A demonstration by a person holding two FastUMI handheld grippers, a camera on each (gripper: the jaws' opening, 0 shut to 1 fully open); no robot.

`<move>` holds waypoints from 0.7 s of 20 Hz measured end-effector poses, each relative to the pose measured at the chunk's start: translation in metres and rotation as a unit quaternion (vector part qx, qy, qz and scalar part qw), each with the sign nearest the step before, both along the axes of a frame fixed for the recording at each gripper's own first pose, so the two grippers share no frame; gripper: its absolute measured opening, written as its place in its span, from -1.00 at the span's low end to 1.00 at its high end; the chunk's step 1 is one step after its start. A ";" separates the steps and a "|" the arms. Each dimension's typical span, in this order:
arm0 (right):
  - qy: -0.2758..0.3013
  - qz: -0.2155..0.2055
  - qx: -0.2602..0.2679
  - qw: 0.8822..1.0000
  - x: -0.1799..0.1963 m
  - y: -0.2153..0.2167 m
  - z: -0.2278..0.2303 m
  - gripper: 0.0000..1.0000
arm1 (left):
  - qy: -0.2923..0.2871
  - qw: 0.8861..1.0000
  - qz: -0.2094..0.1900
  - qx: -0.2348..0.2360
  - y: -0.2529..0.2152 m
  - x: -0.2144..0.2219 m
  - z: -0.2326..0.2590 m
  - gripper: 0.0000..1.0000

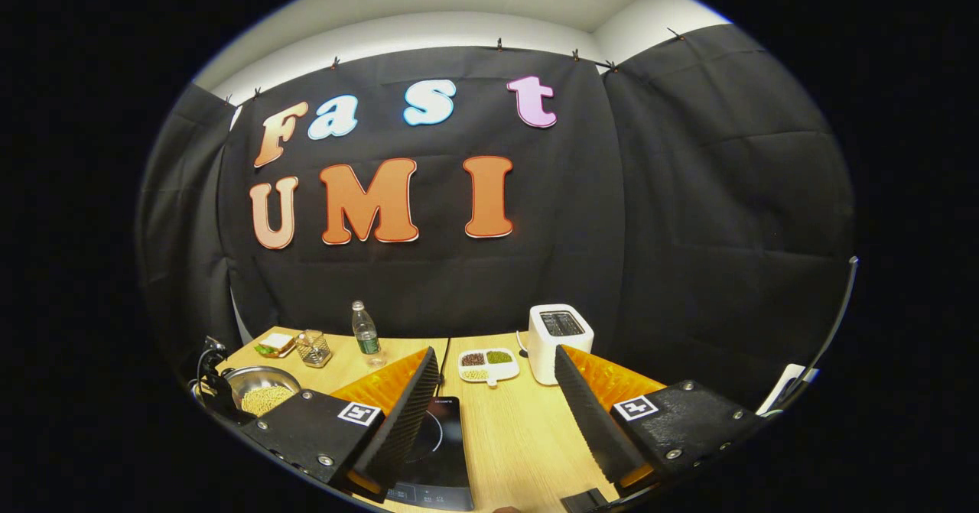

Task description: First push the handle of the pot to place it horizontally, then grasp the pot with both hands and set it on the induction cooktop.

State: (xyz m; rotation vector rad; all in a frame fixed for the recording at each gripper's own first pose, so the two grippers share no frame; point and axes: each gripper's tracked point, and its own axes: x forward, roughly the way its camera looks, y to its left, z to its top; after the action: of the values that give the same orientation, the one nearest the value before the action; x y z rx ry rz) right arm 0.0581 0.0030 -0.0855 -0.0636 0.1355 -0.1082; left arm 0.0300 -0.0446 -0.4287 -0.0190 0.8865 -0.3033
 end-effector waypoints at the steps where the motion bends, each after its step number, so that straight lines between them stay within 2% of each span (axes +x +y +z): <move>1: 0.003 -0.001 0.000 1.000 0.001 -0.001 -0.003 0.90 | 0.000 1.000 -0.001 0.001 -0.001 0.003 0.000 -0.97; 11: 0.027 -0.008 0.002 1.000 0.018 0.002 -0.025 0.90 | 0.000 1.000 -0.012 -0.016 -0.009 0.030 -0.001 -0.96; 14: 0.033 -0.011 0.003 0.999 0.020 0.010 -0.029 0.90 | 0.005 1.000 0.000 -0.023 -0.010 0.030 0.002 -0.96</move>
State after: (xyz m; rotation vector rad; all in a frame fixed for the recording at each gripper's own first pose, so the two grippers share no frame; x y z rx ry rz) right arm 0.0785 0.0127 -0.1150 -0.0601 0.2020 -0.1287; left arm 0.0599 -0.0544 -0.4265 -0.0632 0.8896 -0.3237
